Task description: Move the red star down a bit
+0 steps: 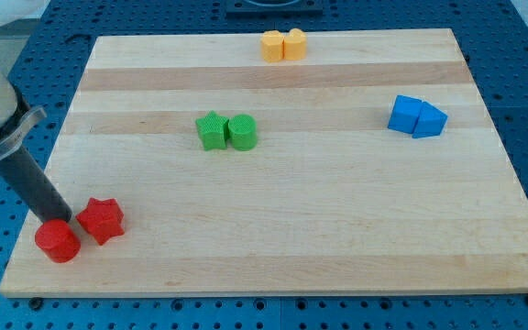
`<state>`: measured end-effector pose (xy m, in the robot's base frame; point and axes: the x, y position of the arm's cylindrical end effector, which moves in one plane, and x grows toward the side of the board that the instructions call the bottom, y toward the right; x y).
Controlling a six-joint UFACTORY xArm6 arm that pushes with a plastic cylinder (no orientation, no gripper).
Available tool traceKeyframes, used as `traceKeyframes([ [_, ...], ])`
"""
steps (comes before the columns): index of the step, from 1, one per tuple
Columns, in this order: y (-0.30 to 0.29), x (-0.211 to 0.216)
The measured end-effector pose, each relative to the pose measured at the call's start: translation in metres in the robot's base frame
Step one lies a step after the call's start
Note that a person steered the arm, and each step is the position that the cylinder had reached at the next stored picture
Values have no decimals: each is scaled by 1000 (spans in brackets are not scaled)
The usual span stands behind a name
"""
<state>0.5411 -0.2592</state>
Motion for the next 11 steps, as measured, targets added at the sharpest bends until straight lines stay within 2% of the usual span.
traceKeyframes([
  [2, 24, -61],
  [9, 37, 7],
  [10, 44, -9],
  [11, 83, -38],
])
